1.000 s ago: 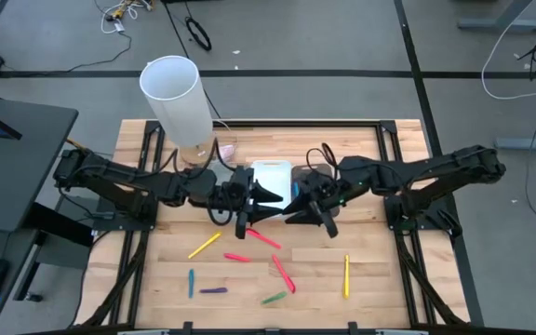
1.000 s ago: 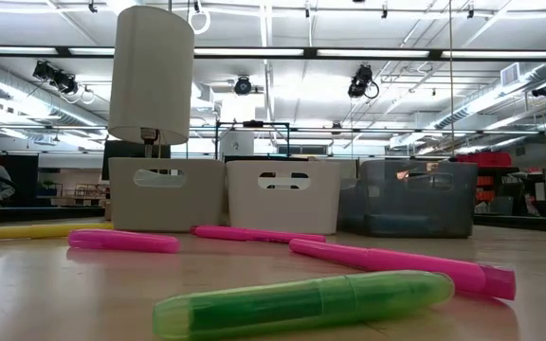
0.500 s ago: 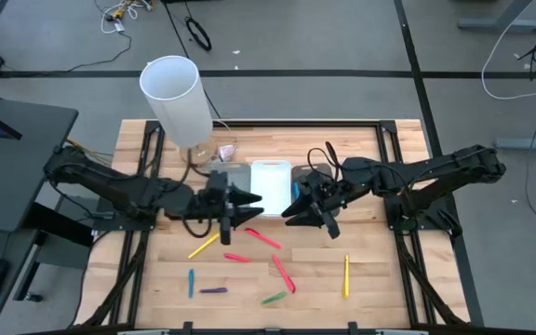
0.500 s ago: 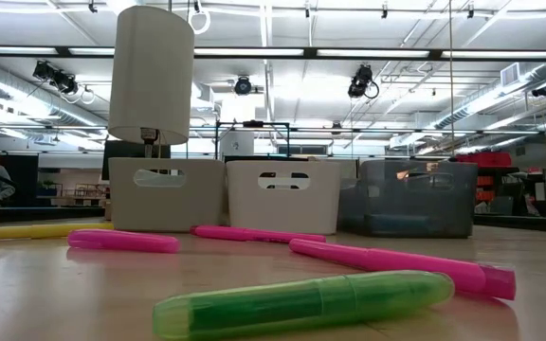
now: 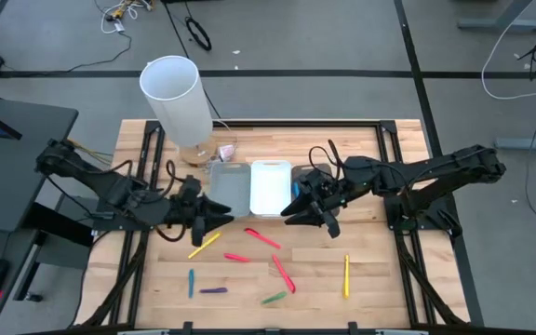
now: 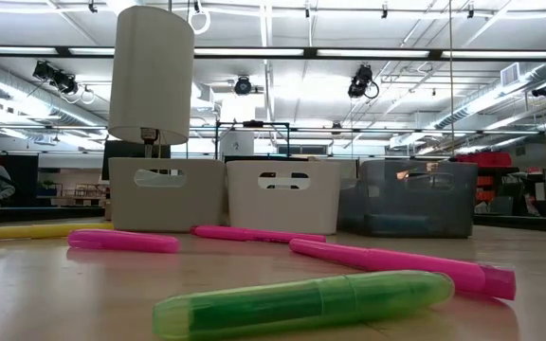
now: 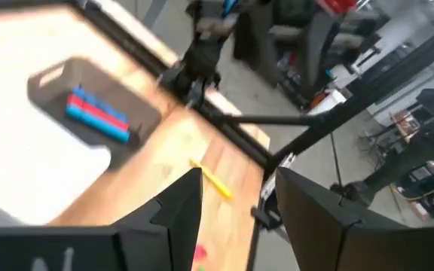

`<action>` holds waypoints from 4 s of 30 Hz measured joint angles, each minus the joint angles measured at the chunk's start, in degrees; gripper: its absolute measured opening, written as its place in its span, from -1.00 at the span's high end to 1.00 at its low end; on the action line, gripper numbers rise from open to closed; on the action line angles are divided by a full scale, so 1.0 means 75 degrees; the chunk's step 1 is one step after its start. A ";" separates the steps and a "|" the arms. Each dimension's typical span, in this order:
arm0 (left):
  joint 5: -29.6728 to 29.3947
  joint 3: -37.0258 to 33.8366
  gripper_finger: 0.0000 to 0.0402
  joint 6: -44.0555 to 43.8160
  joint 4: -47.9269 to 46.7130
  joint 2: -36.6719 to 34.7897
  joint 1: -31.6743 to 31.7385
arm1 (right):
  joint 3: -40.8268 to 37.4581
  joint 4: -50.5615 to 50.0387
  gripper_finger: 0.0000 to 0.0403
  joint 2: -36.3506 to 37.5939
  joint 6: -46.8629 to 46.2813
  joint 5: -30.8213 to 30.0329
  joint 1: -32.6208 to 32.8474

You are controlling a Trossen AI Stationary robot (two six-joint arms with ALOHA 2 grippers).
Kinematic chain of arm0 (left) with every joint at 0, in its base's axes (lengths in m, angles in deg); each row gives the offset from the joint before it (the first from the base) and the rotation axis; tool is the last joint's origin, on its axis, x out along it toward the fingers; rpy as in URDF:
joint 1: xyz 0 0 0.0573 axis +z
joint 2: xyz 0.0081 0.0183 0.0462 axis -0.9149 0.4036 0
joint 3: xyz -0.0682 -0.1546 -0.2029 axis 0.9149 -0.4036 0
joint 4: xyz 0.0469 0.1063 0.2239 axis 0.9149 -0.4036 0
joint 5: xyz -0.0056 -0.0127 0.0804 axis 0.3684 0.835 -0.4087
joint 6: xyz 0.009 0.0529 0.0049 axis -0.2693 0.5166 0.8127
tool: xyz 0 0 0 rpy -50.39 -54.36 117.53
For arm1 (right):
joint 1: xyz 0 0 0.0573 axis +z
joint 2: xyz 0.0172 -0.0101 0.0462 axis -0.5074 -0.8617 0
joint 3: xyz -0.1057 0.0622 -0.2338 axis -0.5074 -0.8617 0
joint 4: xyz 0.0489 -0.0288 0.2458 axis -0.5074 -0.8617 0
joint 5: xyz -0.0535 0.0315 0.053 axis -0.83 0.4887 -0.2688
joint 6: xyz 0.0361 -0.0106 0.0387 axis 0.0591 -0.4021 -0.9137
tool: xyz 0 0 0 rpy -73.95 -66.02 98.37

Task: Pick & Place Markers
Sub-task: Put the left yellow highlighter pen into the white bin

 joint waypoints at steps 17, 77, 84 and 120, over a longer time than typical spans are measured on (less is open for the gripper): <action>0.2738 0.0000 0.12 -0.3101 -0.3022 -0.0648 -0.0213 | 0.0000 0.0985 0.33 0.0000 0.0003 0.0009 -0.0002; 0.3110 -0.0017 0.10 -0.2286 -0.6235 0.2375 -0.0099 | 0.0003 0.0437 0.33 -0.0003 0.0061 0.0009 0.0001; 0.3029 -0.0020 -0.13 -0.2247 -0.6304 0.3086 -0.0069 | 0.0003 0.0434 0.33 -0.0003 0.0061 0.0009 0.0001; 0.4340 -0.2291 -0.15 -0.1655 -0.2747 0.3805 0.0470 | 0.0003 0.0169 0.33 -0.0003 0.0065 0.0009 0.0001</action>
